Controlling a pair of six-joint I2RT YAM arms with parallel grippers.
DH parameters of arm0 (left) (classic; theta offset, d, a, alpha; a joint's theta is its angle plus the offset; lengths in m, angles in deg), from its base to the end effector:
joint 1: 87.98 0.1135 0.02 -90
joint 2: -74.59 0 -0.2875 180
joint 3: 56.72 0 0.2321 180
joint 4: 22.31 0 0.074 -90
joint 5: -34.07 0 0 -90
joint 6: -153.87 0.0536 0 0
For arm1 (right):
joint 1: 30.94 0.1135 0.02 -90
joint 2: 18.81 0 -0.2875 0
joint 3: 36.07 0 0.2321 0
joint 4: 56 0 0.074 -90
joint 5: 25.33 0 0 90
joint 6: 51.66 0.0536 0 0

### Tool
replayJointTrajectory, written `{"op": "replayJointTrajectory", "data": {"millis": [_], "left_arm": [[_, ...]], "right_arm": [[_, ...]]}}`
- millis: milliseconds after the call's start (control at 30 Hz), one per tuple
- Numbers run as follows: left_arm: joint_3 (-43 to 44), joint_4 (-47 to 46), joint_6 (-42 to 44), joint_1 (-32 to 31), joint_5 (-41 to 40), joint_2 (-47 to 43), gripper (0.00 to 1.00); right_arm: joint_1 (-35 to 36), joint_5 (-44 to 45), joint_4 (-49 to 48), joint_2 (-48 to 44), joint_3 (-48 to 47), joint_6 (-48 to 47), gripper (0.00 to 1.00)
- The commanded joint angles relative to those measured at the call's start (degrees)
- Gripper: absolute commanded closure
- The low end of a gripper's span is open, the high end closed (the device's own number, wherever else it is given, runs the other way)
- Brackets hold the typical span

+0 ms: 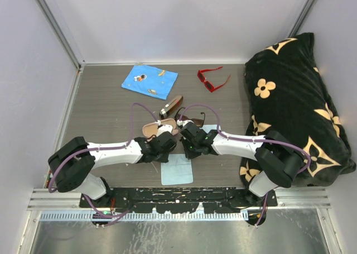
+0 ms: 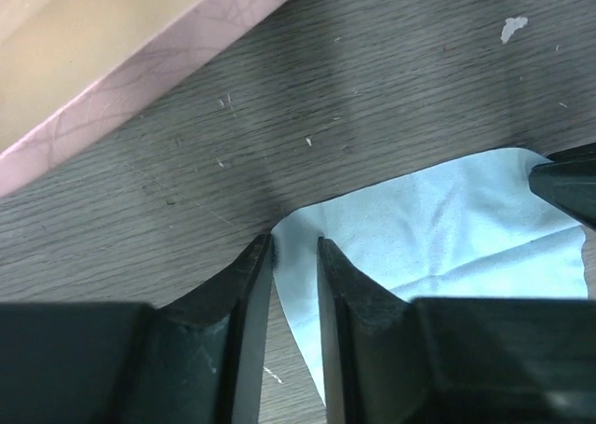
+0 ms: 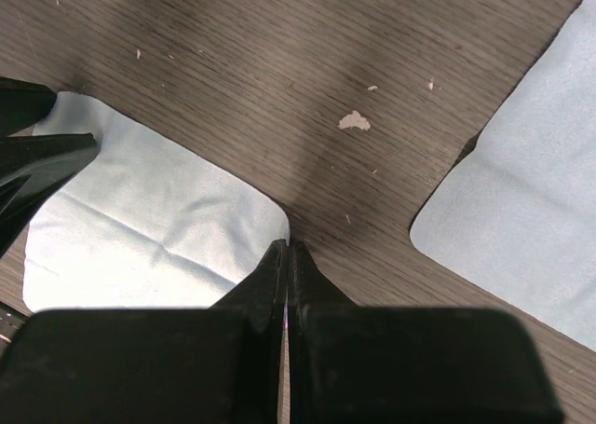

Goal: Organize the sunglasses
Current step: Fold the glasses cleaning cloth at the center of the board.

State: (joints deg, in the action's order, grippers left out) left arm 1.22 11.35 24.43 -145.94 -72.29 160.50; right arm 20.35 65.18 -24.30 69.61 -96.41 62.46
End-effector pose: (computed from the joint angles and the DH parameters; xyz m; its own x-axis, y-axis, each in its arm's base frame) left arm 0.1529 -0.2158 0.1810 -0.8321 0.1806 -0.5244 0.2768 0.9546 -0.1105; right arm 0.1762 0.2190 0.1814 -0.8109 -0.3584 -0.4625 -0.4888 0.8495 0.1987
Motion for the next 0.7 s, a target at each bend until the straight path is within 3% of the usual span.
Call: {"op": "replayJointTrajectory", "data": {"millis": [0, 133, 267, 667], "left_arm": [[0.18, 2.59, 0.53, -1.62, -0.23, 2.65, 0.78], [0.1, 2.77, 0.24, -1.8, -0.65, 2.61, 0.93], [0.7, 3.42, 0.37, -1.79, -2.38, 1.12, 1.0], [4.1, 2.2, 3.71, -1.6, -5.04, -2.9, 1.0]], "right_arm": [[-0.09, -0.25, -1.13, -0.79, -0.49, -0.33, 0.99], [-0.14, -0.16, -1.47, -0.93, -0.52, -0.24, 0.99], [-0.09, -0.18, -2.55, -1.44, -0.34, -0.51, 0.99], [-0.22, 2.98, -5.37, -6.56, 0.02, -4.17, 0.99]]}}
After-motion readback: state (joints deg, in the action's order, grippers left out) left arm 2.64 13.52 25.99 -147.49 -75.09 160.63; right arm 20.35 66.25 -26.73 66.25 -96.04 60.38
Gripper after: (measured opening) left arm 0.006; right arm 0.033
